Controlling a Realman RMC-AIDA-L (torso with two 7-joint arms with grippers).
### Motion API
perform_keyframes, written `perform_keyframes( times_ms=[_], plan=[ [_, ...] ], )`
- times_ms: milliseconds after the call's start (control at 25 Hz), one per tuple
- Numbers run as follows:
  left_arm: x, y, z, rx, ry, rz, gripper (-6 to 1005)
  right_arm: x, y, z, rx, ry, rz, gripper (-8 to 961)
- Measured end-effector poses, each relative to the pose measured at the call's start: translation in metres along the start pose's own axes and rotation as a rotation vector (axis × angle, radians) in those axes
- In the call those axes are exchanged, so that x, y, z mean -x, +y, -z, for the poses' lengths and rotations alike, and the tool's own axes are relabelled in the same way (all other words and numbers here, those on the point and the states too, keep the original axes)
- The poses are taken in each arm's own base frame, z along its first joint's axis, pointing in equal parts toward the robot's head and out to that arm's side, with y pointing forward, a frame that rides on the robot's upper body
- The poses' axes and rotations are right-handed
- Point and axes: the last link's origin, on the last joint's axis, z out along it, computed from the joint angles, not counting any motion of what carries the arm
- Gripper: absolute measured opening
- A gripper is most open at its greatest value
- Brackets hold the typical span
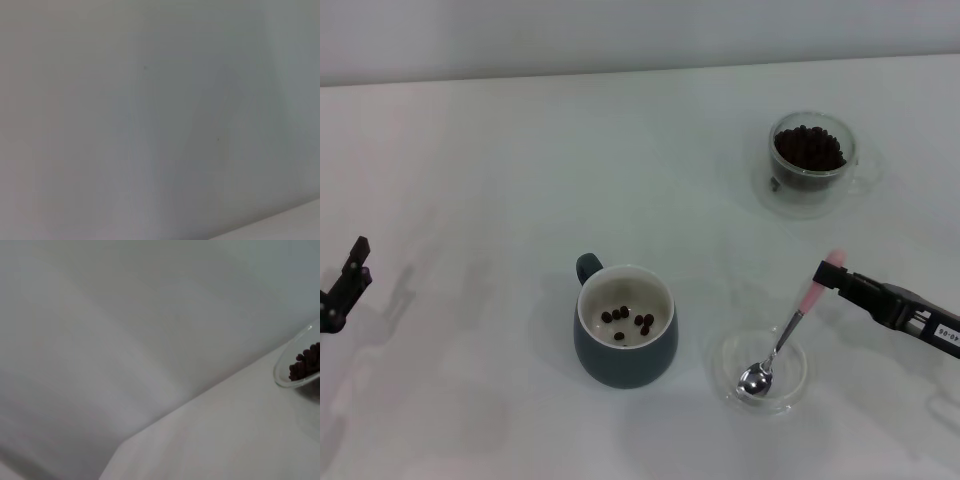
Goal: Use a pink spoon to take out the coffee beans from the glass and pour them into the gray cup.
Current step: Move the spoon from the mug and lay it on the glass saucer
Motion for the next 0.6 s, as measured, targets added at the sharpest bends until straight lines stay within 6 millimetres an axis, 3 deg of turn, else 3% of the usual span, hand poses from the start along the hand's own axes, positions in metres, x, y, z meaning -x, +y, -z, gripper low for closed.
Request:
perform_keyframes(
  times_ms=[600],
  plan=[
    [0.0019,0.0015,0.0004,0.002,-0.012,0.003,762,-0.0075,-0.0055,-0.0020,-0.044,0.023,-0.021,150]
  ],
)
